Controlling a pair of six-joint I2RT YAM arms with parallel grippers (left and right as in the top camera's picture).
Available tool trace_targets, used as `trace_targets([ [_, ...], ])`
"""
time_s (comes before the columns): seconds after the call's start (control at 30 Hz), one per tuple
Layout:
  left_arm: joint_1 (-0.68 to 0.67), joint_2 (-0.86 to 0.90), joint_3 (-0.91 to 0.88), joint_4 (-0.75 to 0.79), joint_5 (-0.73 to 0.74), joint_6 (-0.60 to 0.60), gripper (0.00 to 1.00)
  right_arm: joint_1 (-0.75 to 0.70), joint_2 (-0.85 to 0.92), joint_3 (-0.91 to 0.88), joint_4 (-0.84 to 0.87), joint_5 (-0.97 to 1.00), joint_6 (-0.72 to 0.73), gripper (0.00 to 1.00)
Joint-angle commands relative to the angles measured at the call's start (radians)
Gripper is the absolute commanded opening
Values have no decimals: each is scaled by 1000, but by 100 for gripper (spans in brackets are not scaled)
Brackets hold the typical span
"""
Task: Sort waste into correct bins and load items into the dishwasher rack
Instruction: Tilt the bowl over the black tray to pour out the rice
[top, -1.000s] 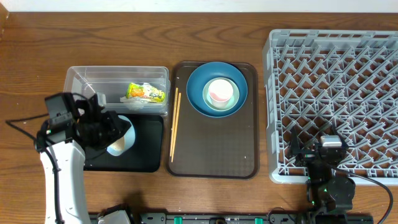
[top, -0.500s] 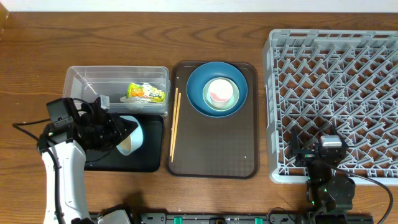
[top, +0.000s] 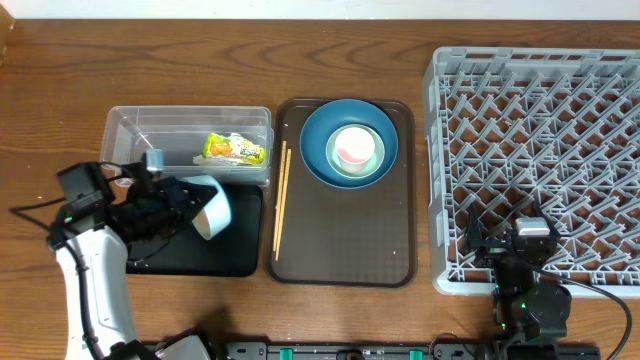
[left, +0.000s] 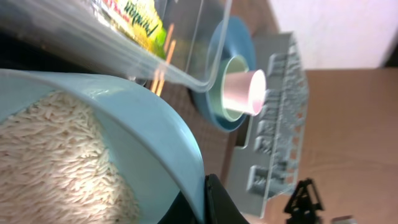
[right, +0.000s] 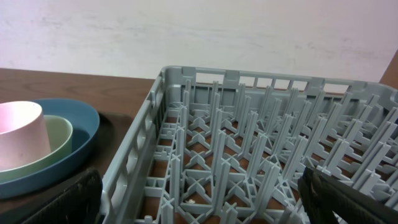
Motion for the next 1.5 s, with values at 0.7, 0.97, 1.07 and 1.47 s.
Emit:
trace_targets([
  [0.7,102,11,-51,24,220,103,6,0,0,-1,-4,3,-12,99],
  [0.97,102,51,-51,108,355,101,6,0,0,-1,-4,3,-12,99],
  [1.07,102,78,-52,107,356,101,6,0,0,-1,-4,3,-12,99],
  [1.47,102,114,-51,165,490,101,6,0,0,-2,-4,3,-13,99],
])
